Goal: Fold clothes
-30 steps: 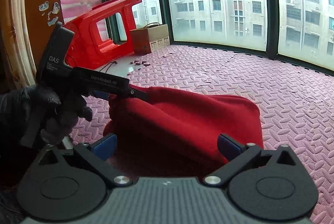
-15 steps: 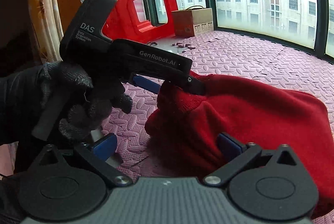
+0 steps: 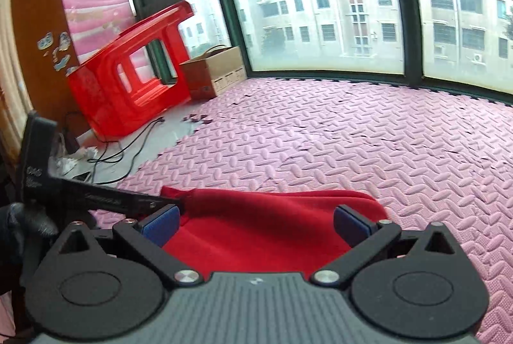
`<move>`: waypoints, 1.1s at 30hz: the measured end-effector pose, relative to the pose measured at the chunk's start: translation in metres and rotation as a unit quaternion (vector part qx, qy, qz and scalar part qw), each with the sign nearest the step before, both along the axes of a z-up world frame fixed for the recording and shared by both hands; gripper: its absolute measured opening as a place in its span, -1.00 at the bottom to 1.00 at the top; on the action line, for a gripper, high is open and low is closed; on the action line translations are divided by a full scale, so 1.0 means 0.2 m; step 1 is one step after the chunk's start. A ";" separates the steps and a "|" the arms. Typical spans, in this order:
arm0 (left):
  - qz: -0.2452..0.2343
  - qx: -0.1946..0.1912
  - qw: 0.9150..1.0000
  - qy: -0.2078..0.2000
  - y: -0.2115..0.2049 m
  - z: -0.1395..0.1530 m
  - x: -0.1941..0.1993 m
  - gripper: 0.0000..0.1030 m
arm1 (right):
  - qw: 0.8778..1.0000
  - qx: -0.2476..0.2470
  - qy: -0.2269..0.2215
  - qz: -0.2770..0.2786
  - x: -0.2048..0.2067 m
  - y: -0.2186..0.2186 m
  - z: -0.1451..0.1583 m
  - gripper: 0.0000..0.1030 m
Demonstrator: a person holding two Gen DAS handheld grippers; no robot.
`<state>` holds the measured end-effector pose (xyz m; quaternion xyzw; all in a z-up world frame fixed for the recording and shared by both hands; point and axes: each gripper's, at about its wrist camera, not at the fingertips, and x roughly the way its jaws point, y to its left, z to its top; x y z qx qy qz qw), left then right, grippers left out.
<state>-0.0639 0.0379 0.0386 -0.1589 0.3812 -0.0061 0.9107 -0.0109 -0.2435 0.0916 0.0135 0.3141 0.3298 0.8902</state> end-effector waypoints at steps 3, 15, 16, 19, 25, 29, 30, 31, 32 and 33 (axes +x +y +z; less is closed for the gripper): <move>0.001 -0.006 1.000 0.001 0.00 -0.01 -0.01 1.00 | 0.999 -0.026 0.017 -0.027 0.07 0.00 -0.06 0.99; 0.001 -0.010 1.000 0.005 0.01 -0.03 0.00 1.00 | 0.991 -0.112 0.049 -0.055 0.16 0.10 -0.20 0.81; 0.001 -0.010 1.000 0.006 0.01 -0.03 0.00 1.00 | 0.992 -0.111 0.042 -0.050 0.13 0.12 -0.19 0.81; 0.001 -0.012 1.000 0.006 0.01 -0.03 -0.01 1.00 | 0.993 -0.110 0.022 -0.034 0.06 0.16 -0.16 0.81; 0.004 -0.010 1.000 0.007 0.01 -0.03 -0.01 1.00 | 0.994 -0.107 -0.018 -0.001 -0.09 0.25 -0.10 0.81; 0.006 -0.011 1.000 0.008 0.01 -0.03 -0.01 1.00 | 0.993 -0.106 -0.043 0.021 -0.19 0.31 -0.06 0.81; 0.007 -0.011 1.000 0.009 0.01 -0.03 -0.01 1.00 | 0.992 -0.110 -0.047 0.028 -0.21 0.34 -0.08 0.81; 0.008 -0.011 1.000 0.010 0.01 -0.03 -0.01 1.00 | 0.991 -0.119 -0.051 0.032 -0.23 0.37 -0.09 0.81; 0.009 -0.011 1.000 0.011 0.01 -0.03 0.00 1.00 | 0.989 -0.131 -0.058 0.031 -0.24 0.39 -0.11 0.81; 0.010 -0.011 1.000 0.012 0.01 -0.03 0.00 1.00 | 0.988 -0.138 -0.061 0.027 -0.25 0.41 -0.13 0.81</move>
